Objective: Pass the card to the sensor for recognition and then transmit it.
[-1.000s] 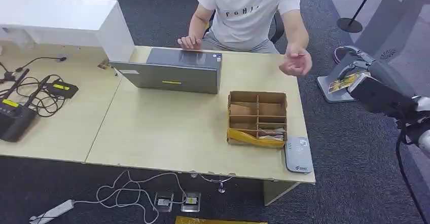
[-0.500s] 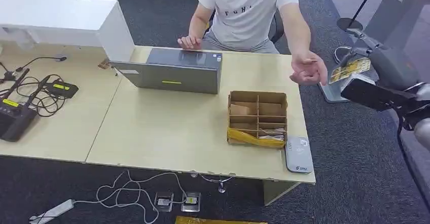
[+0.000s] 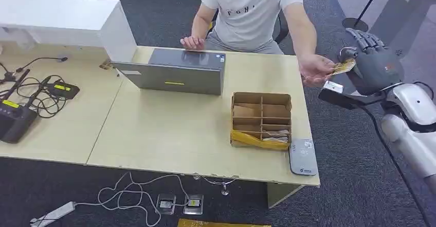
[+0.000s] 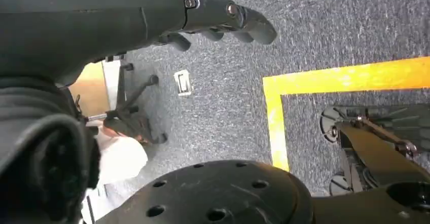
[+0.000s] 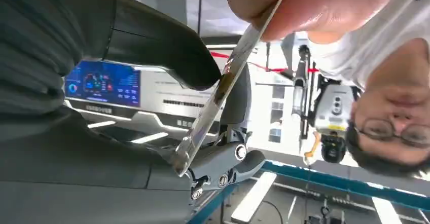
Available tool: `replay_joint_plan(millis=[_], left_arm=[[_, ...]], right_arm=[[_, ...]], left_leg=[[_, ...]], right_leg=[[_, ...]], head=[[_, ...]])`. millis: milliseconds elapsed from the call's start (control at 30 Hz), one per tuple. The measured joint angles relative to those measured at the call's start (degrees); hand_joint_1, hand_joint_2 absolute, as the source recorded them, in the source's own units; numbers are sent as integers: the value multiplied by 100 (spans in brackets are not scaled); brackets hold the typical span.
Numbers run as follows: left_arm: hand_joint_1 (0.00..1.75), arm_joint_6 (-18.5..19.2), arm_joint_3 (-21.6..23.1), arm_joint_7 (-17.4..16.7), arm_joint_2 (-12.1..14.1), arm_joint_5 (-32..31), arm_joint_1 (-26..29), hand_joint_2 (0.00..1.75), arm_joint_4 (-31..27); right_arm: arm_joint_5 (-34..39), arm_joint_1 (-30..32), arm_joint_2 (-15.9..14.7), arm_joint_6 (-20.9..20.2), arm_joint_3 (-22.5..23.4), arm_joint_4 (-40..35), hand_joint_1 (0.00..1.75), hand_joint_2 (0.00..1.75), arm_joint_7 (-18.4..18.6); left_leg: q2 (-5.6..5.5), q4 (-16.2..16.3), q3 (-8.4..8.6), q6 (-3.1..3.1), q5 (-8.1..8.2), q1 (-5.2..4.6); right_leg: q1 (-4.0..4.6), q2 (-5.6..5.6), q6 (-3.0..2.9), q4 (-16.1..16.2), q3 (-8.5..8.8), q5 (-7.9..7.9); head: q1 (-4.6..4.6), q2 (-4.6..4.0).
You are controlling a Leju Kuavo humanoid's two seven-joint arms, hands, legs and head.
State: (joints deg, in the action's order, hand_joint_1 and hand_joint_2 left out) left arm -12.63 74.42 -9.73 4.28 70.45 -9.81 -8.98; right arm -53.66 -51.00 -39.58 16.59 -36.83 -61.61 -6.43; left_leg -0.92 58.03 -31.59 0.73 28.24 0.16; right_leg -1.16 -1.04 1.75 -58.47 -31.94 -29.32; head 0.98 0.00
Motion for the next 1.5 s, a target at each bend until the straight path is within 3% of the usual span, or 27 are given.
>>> replay_joint_plan(millis=[167, 200, 233, 467, 600, 833, 967, 1233, 1367, 1433, 1500], left_arm=[[0, 11, 35, 0, 35, 20, -2, 0, 0], [0, -2, 37, 0, 37, 22, -1, 0, 0], [0, -15, 37, 0, 44, 35, -1, 0, 0], [0, -42, 42, -13, 50, 61, 0, 0, 0], [0, -70, 57, -74, 50, 81, 6, 0, 0], [0, -158, 85, -83, 50, 159, 9, 0, 0], [0, -212, 125, -109, 50, 234, 13, 0, 0], [0, -229, 133, -249, 50, 352, 36, 0, 0], [0, -306, 133, -282, 46, 376, 37, 0, 0], [0, -319, 133, -282, 44, 389, 39, 0, 0], [0, -339, 133, -282, 41, 398, 38, 0, 0]], right_arm=[[-171, -56, 339, 57, -9, 638, 175, 175, 13], [-218, -59, 393, 85, -11, 733, 129, 175, 15], [-273, -69, 441, 109, -11, 826, 0, 175, 15], [-433, -113, 629, 295, -9, 1368, 0, 175, -55], [-424, -98, 703, 201, -7, 1516, 0, 175, -39], [712, 143, 750, -944, 214, 1222, 0, 175, 454], [1373, 441, 572, -1432, 450, 504, 0, 175, 807], [2510, 1571, -132, -1401, 1258, -1333, 0, 175, 1421], [2967, 1889, -490, -1747, 1526, -2137, 0, 175, 1815], [3073, 1994, -674, -1869, 1587, -2483, 0, 175, 1978], [2890, 2150, -846, -1723, 1631, -2811, 0, 175, 1963]], left_leg=[[-1, 0, 2, -2, -1, 0], [-1, 0, 1, -3, -2, 0], [-1, 0, 1, -4, -2, 0], [1, 0, 1, -4, -2, 0], [0, 1, 2, -4, -2, 0], [1, 2, 8, -4, -3, 0], [1, 2, 9, -4, -2, 0], [3, 3, 10, -4, 2, -2], [5, 3, 11, -5, 2, -3], [5, 3, 12, -5, 2, -2], [5, 3, 12, -5, 2, -1]], right_leg=[[0, -1, 0, 0, -1, 0], [0, -1, 0, 0, -1, 0], [0, -1, 0, 0, -2, 0], [0, 2, 0, 1, -2, 0], [0, 2, 0, 1, -2, 0], [0, 2, 0, 1, -2, 0], [0, 2, 0, 3, -4, 0], [-2, 5, 0, 6, -2, 0], [-3, 6, 0, 6, -2, 0], [-2, 6, 0, 6, -2, 0], [-2, 6, 0, 5, -2, 0]], head=[[0, 0], [0, 0], [-2, 0], [-2, 0], [-2, 0], [-2, 0], [0, 0], [-2, 0], [0, 0], [-2, 0], [-4, 0]])
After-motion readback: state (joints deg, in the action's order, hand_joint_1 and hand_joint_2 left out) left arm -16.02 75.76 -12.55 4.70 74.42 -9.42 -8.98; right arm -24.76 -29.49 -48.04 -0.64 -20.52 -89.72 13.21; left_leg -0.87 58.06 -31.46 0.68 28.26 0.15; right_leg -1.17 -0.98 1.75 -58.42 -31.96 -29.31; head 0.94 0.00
